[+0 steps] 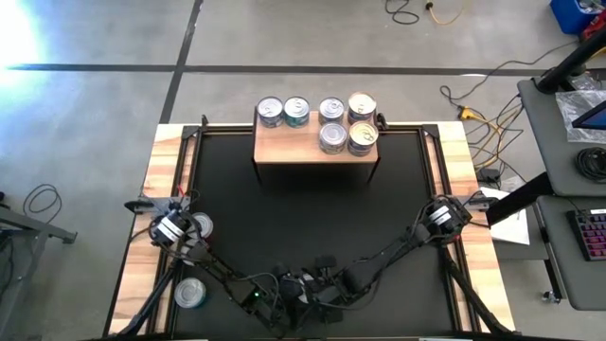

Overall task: Stack canned seafood by type on shelf
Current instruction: Put the top yellow-blue tuna can on the shelf

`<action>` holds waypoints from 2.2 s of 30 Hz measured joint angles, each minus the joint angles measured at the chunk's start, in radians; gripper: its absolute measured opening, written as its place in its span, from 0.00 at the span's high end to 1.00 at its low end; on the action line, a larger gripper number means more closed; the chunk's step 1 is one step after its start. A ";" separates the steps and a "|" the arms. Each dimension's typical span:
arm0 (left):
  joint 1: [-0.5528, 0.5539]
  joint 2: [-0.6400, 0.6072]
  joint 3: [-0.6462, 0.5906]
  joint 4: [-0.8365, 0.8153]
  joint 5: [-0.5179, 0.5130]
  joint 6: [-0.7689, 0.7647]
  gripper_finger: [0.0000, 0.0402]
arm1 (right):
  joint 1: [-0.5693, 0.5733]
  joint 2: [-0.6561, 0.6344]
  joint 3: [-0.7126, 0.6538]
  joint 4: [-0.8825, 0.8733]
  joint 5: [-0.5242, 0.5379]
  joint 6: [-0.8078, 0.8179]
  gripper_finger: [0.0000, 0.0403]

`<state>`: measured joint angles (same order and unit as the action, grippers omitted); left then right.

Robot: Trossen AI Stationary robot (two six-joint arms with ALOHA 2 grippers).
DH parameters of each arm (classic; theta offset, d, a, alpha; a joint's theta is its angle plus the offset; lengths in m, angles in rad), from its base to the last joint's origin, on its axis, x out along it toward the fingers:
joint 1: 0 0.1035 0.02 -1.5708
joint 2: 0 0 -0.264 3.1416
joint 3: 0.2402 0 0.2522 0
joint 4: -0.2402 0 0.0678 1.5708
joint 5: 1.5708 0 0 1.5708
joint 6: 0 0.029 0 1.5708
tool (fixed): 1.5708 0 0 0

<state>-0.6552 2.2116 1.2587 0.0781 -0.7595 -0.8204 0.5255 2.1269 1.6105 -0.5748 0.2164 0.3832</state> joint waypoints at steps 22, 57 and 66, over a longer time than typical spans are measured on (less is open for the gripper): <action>0.011 -0.110 0.007 -0.293 0.022 -0.005 0.07 | -0.023 -0.060 0.006 -0.116 0.056 0.029 0.16; 0.971 -0.860 -0.011 -0.727 0.733 1.068 0.06 | -0.664 -0.540 0.003 0.214 0.026 -0.328 0.58; 1.169 -0.725 -0.013 -0.727 0.826 1.259 0.06 | -0.861 -0.420 0.003 0.346 -0.251 -0.371 0.85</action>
<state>0.5137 1.4868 1.2461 -0.6487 0.0667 0.4384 -0.3354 1.7065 1.6138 -0.2283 -0.0346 0.0119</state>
